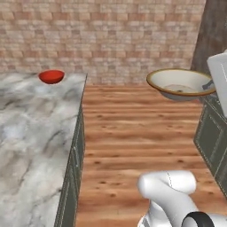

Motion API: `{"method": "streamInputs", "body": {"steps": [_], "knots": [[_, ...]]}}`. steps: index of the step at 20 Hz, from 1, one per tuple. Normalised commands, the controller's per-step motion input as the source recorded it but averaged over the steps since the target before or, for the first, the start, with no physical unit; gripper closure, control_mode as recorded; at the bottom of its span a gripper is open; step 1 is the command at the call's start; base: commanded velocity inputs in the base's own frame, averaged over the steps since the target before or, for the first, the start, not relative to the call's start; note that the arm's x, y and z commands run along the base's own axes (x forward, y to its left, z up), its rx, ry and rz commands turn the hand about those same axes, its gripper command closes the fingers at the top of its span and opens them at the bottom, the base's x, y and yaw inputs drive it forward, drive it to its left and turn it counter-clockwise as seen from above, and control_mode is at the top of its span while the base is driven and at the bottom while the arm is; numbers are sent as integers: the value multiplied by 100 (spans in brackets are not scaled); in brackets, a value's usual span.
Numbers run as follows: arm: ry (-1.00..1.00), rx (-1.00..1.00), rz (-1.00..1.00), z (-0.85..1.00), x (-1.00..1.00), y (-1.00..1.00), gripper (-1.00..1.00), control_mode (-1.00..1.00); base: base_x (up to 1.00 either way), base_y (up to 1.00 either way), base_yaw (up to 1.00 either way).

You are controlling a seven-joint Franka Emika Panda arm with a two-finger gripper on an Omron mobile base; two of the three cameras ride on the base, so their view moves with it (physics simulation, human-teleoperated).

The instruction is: Pick up the bowls from the cabinet and place each bowl in front of a stool on the dining counter.

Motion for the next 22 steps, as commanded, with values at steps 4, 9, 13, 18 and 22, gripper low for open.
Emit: {"method": "streamInputs", "body": {"steps": [4,9,13,18,22], "knots": [[0,0,0,0,0,0,100,100,100,0,0],[0,0,0,0,0,0,100,100,100,0,0],[0,0,0,0,0,0,100,100,100,0,0],[0,0,0,0,0,0,100,100,100,-1,0],[0,0,0,0,0,0,100,100,100,-9,0]]}}
